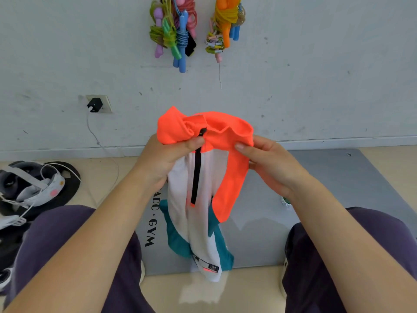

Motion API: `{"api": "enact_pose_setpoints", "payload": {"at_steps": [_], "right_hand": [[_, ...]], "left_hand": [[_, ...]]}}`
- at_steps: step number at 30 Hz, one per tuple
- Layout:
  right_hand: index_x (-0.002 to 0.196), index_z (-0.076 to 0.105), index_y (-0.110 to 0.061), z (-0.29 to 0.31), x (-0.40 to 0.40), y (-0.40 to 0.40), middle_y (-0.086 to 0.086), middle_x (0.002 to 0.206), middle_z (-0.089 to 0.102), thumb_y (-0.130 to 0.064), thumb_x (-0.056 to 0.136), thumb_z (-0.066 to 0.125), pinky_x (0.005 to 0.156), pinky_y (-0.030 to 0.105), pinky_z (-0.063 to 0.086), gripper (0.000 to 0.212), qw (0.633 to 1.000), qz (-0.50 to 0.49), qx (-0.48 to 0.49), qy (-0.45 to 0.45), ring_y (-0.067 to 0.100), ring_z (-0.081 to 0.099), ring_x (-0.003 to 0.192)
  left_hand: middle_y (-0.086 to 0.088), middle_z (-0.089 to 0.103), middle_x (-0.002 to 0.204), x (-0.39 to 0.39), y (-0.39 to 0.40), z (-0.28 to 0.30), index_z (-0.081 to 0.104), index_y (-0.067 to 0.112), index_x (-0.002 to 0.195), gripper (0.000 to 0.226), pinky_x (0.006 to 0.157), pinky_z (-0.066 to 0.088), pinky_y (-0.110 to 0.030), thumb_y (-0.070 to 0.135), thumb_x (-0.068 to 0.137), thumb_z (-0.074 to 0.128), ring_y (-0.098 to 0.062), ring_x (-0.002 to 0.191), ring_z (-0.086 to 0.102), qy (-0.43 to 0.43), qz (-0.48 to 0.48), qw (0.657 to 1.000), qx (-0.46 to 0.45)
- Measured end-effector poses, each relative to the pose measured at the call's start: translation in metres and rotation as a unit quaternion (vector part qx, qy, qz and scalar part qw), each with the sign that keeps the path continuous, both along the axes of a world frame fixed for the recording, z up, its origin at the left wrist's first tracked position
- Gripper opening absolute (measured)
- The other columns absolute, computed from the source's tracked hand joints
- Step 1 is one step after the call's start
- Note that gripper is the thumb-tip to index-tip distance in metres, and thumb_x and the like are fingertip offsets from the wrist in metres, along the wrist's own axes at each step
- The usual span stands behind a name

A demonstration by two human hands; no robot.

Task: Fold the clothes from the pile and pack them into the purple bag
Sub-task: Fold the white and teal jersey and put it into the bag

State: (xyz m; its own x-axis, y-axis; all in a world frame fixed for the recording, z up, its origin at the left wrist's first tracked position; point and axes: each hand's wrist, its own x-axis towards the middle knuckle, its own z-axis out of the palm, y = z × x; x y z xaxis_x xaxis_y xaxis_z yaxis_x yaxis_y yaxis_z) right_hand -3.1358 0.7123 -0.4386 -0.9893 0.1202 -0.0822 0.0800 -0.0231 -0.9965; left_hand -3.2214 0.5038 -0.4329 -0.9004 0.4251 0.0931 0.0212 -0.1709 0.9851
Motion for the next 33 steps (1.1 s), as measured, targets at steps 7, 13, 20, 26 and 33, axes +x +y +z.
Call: {"api": "enact_pose_setpoints", "payload": {"at_steps": [7, 13, 20, 26, 33], "right_hand": [[0.087, 0.073, -0.010, 0.003, 0.002, 0.018, 0.004, 0.080, 0.069, -0.036, 0.080, 0.074, 0.062, 0.025, 0.048, 0.026, 0.997, -0.054, 0.035, 0.046, 0.013, 0.059, 0.070], [0.078, 0.066, -0.024, -0.003, 0.002, 0.025, -0.019, 0.070, 0.062, -0.034, 0.100, 0.049, 0.064, 0.018, 0.045, 0.030, 0.972, -0.102, 0.201, 0.070, -0.001, 0.054, 0.066], [0.107, 0.071, -0.029, 0.002, 0.015, 0.034, -0.011, 0.099, 0.074, -0.060, 0.064, 0.077, 0.082, 0.029, 0.054, 0.053, 0.936, 0.162, 0.296, -0.103, 0.007, 0.070, 0.092], [0.104, 0.073, -0.022, -0.007, 0.020, 0.048, 0.000, 0.107, 0.074, -0.056, 0.082, 0.066, 0.095, 0.040, 0.051, 0.042, 0.971, 0.127, 0.187, -0.080, 0.017, 0.069, 0.103], [0.089, 0.077, -0.025, -0.011, 0.021, 0.045, 0.000, 0.094, 0.077, -0.061, 0.072, 0.075, 0.068, 0.024, 0.055, 0.040, 0.977, 0.094, 0.162, -0.105, 0.015, 0.073, 0.088]], "left_hand": [[0.002, 0.076, 0.085, -0.010, -0.014, 0.007, 0.078, 0.020, 0.079, 0.013, 0.070, 0.055, -0.024, 0.029, 0.069, 0.076, -0.010, 0.075, 0.069, 0.005, 0.012, 1.000, -0.024], [-0.006, 0.062, 0.082, -0.023, -0.022, -0.010, 0.068, 0.000, 0.089, 0.029, 0.072, 0.040, -0.033, 0.028, 0.094, 0.062, -0.013, 0.076, 0.053, 0.128, 0.033, 0.978, -0.163], [0.005, 0.042, 0.058, -0.027, -0.027, -0.018, 0.048, 0.009, 0.074, 0.044, 0.056, 0.033, -0.034, 0.050, 0.090, 0.051, -0.012, 0.056, 0.039, 0.293, 0.100, 0.898, -0.314], [0.004, 0.043, 0.061, -0.019, -0.033, -0.016, 0.051, 0.017, 0.067, 0.058, 0.060, 0.030, -0.028, 0.073, 0.074, 0.062, -0.011, 0.057, 0.040, 0.103, -0.084, 0.889, -0.438], [0.020, 0.053, 0.057, -0.022, -0.053, -0.022, 0.063, 0.025, 0.052, 0.028, 0.054, 0.036, -0.009, 0.042, 0.069, 0.078, 0.003, 0.051, 0.048, 0.044, -0.258, 0.863, -0.433]]}}
